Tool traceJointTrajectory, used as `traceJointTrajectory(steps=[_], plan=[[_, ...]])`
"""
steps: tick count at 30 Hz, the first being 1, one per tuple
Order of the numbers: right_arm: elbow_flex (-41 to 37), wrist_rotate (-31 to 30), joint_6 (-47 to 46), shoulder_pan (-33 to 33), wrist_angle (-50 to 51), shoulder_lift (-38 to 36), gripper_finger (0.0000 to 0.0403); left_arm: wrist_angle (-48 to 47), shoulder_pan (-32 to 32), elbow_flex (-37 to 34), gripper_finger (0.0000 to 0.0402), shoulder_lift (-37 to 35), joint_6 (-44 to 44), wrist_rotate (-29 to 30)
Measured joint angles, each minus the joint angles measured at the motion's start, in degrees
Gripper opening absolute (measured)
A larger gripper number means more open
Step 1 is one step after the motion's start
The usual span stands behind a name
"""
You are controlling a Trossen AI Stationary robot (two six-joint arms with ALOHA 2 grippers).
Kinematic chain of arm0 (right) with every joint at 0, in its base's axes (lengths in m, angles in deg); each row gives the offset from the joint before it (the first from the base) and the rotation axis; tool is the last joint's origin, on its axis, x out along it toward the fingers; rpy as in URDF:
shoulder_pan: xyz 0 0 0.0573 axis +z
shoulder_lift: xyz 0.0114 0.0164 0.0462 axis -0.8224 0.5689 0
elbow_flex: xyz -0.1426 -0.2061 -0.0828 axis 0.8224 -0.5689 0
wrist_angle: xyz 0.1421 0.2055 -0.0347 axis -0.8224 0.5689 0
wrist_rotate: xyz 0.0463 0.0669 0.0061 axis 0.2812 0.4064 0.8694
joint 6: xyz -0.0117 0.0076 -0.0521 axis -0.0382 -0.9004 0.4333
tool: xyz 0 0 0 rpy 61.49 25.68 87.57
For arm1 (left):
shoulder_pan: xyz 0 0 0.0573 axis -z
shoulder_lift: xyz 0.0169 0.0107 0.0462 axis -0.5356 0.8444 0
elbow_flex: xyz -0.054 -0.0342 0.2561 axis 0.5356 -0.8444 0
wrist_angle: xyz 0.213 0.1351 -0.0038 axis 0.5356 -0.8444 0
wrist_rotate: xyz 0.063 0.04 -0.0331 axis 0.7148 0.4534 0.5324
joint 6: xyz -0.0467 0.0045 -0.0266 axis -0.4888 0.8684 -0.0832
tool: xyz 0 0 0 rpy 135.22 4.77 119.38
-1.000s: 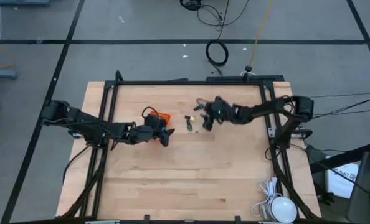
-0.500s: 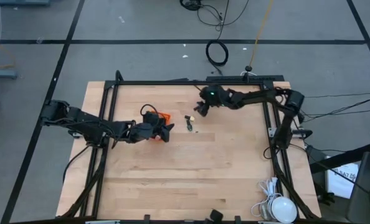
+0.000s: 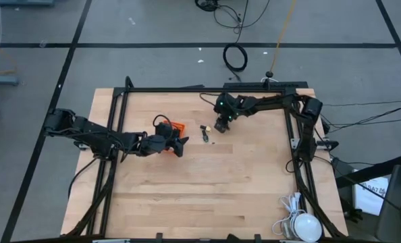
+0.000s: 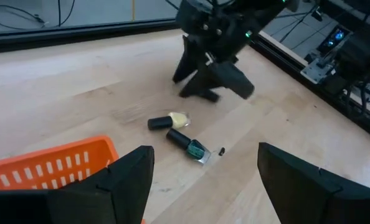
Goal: Pick & Place Nail Polish
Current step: Put the dark blue nail polish into the orange basket
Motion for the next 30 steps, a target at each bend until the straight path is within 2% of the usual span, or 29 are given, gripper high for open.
traceJointTrajectory(steps=[5, 9, 12, 15, 21, 24, 30], plan=[[-0.1, 1.1, 0.3, 2.7, 2.7, -2.8, 0.0173, -0.8, 0.0, 0.0, 0.028, 0.0, 0.0, 0.0], [-0.1, -4.4, 3.3, 5.7, 6.1, -7.0, 0.0166, -0.9, 0.0, 0.0, 0.028, 0.0, -0.1, 0.0], [-0.2, -7.7, 7.5, 7.3, 10.5, -10.9, 0.0163, -0.9, 0.0, 0.0, 0.028, 0.0, -0.2, 0.0], [-3.2, -7.0, 14.7, 8.0, 11.5, -15.5, 0.0163, -1.1, 0.2, 0.0, 0.028, 0.0, -0.5, 0.0], [-15.9, -3.0, 19.5, 5.4, -0.6, -23.5, 0.016, -1.2, 0.3, 0.0, 0.028, 0.0, -0.5, 0.0], [-20.7, -2.1, 16.5, 3.4, -7.1, -24.4, 0.0156, -1.2, 0.3, 0.0, 0.028, 0.0, -0.5, 0.0], [-26.4, -1.7, 11.7, 2.7, -13.9, -23.9, 0.0159, -0.9, 0.3, 0.0, 0.028, 0.0, -1.4, 0.0]])
